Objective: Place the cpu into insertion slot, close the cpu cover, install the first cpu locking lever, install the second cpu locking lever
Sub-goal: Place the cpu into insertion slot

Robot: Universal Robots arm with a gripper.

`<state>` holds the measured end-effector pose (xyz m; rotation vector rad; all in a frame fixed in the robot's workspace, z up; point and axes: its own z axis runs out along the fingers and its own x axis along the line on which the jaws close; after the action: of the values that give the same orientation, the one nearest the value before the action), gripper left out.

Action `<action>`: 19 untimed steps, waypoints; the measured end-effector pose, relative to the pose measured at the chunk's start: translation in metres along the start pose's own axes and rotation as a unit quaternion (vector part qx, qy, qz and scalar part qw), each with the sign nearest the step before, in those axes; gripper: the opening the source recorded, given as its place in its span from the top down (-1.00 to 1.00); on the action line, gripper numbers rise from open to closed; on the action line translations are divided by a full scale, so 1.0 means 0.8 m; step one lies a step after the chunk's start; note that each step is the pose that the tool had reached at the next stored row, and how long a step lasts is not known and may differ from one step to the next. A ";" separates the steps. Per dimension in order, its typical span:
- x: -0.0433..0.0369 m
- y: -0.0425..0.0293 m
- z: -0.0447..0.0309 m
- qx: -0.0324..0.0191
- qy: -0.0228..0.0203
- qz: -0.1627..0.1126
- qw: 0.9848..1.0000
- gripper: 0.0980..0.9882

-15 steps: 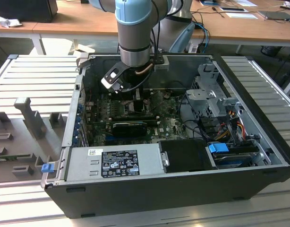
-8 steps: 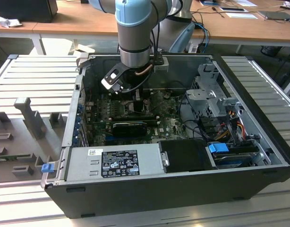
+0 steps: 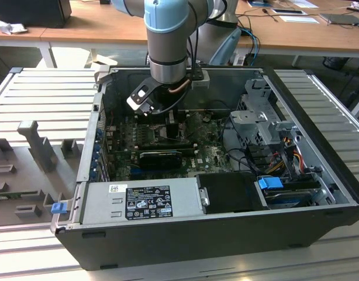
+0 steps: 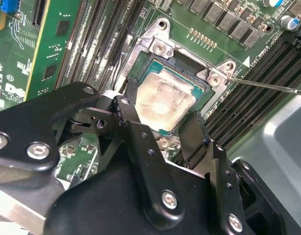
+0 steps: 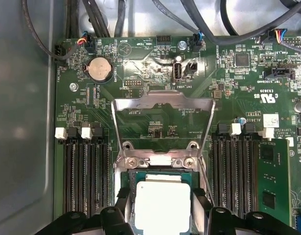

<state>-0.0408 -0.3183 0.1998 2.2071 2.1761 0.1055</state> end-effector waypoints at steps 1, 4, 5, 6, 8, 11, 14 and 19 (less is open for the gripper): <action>0.001 0.0007 0.0002 0.000 0.000 0.000 1.000 -0.14; 0.001 0.0019 0.0004 0.000 0.000 -0.001 1.000 -0.14; 0.002 0.0021 0.0004 0.000 0.000 -0.002 1.000 -0.14; 0.002 0.0021 0.0004 0.000 0.000 -0.002 1.000 -0.14; 0.001 0.0022 0.0004 0.000 0.001 -0.003 1.000 -0.14; 0.001 0.0022 0.0001 0.000 0.000 -0.003 1.000 -0.11; 0.000 0.0025 -0.0036 0.000 0.000 -0.003 1.000 0.03; 0.000 0.0026 -0.0041 0.000 0.000 -0.007 1.000 0.03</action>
<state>-0.0390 -0.3181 0.2032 2.1922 2.1904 0.1045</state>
